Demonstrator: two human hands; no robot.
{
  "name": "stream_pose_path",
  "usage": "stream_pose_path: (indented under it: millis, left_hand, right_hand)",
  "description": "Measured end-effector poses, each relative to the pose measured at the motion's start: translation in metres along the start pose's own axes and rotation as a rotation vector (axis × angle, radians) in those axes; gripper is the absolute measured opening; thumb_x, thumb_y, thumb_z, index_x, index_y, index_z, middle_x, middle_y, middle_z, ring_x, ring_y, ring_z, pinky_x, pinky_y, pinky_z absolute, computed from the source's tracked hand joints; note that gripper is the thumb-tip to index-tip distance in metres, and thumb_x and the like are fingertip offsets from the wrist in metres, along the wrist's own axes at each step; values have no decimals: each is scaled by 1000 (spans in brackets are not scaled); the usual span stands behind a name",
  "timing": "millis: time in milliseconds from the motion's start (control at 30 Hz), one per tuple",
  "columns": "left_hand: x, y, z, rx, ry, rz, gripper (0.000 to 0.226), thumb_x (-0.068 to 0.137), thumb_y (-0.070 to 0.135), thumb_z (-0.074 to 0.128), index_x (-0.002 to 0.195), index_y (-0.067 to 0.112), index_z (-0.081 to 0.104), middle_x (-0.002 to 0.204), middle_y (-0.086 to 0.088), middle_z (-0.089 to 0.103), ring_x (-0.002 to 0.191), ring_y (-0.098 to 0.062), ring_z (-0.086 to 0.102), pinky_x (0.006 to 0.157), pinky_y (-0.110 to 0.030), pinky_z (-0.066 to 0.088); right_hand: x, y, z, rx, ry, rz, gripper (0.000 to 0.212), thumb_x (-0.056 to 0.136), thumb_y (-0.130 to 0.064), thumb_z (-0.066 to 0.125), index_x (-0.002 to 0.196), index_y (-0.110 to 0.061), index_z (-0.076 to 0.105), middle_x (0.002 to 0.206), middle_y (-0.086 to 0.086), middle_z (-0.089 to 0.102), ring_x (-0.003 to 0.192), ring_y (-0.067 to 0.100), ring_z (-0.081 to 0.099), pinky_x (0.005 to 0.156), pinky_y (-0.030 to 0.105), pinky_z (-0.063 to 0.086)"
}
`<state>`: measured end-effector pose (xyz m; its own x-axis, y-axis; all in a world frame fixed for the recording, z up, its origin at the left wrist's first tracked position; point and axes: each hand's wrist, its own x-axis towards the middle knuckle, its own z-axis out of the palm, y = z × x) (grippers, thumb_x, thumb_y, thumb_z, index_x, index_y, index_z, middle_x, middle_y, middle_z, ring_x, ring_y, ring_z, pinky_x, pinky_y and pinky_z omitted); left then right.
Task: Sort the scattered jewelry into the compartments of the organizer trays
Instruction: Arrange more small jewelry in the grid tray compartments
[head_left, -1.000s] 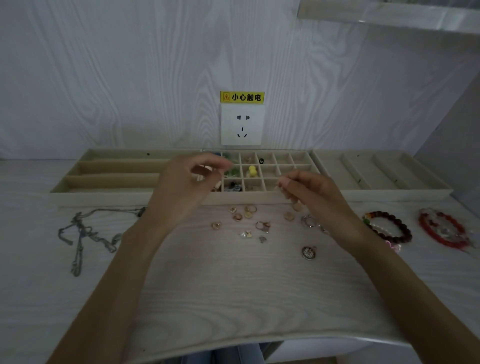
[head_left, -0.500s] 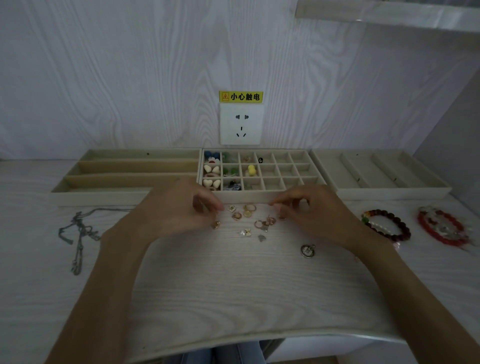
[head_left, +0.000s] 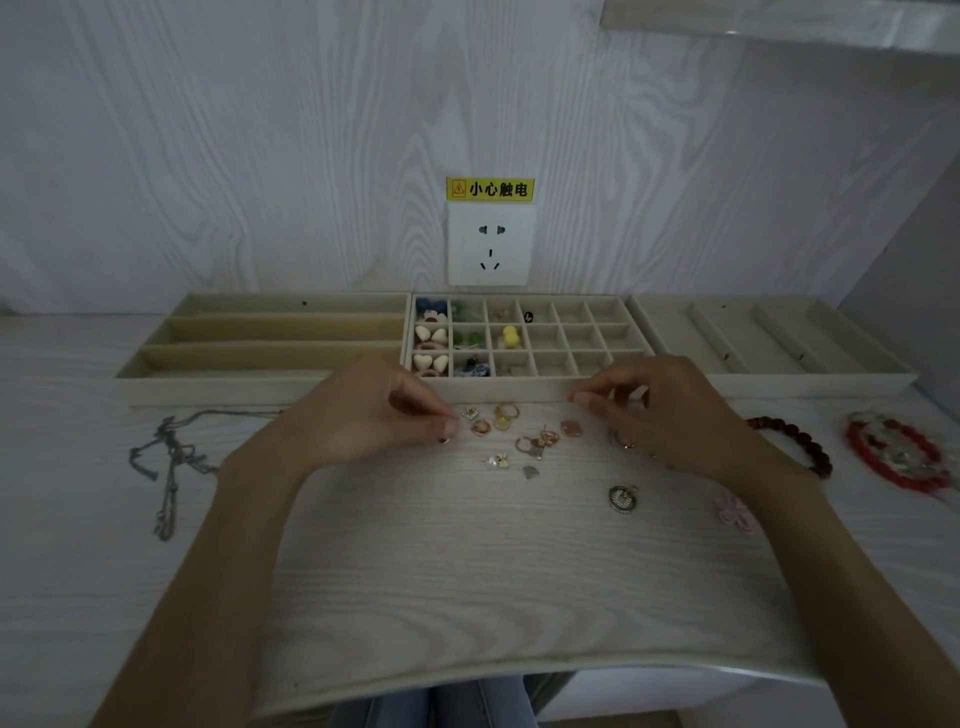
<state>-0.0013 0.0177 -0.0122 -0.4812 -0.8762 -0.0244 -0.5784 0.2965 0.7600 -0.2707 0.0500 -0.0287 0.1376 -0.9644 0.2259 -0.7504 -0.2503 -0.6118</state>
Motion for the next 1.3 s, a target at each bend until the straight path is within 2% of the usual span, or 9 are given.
stream_pose_path:
  millis: [100,200,367,500,700,933,1033,1167,1300]
  left_hand:
    - [4,16,9,-380,67,-127,13,77,26,70,89,24,75,79,11,73,62,7,60,47,-7,39]
    - [7,28,20,-762,-32,-297,25,67,24,68,89,13,73,76,1,71,56,1,57,36,-8,33]
    - [9,32,31,-920,-111,-348,21,65,25,68,82,12,72,75,3,70,53,1,53,33,-7,29]
    - [8,33,33,-818,-88,-349,25,62,33,69,79,15,70,70,8,66,50,1,47,34,-8,26]
    - [8,32,39,-632,-57,-323,21,79,31,67,91,15,74,74,10,69,54,3,47,39,-10,28]
    - [8,35,35,-455,29,-217,21,86,38,60,92,24,74,90,3,73,65,1,54,54,-17,38]
    - [17,33,22,-340,193,-89,18,92,29,56,99,20,70,78,11,69,57,9,57,51,-7,43]
    - [29,4,5,157,663,-25,18,92,30,57,101,26,72,85,11,68,76,-8,62,67,-25,50]
    - [31,-21,1,320,706,-122,20,92,30,55,105,27,71,97,0,71,85,-22,64,66,-28,48]
  right_hand:
    - [0,-9,0,149,16,-13,14,87,-20,64,94,-30,72,80,-17,68,73,-1,59,61,8,42]
    - [-2,-26,5,326,73,-75,17,88,-17,62,100,-26,71,78,-12,69,72,2,62,63,14,48]
    - [-5,-41,14,485,141,-92,14,82,-18,67,92,-27,71,84,-8,71,74,9,63,67,23,51]
    - [-5,-39,7,527,131,-57,15,78,-22,69,93,-23,72,82,-7,70,71,4,61,64,18,50]
    - [-5,-37,18,445,85,-175,25,74,-29,70,97,-22,73,80,-2,70,68,19,60,59,30,47]
    - [-3,-33,20,382,218,-213,17,70,-20,76,85,-12,75,73,-4,69,60,4,56,54,12,41]
    - [2,-30,14,379,248,-103,13,72,-25,73,84,-19,74,72,-10,69,61,2,58,55,13,45]
    - [30,-22,-14,273,288,-5,12,78,-19,72,90,-18,73,71,-17,67,58,-5,57,55,6,43]
    - [67,-15,-21,84,136,79,15,79,-23,73,92,-15,74,77,-6,68,58,-12,56,58,1,41]
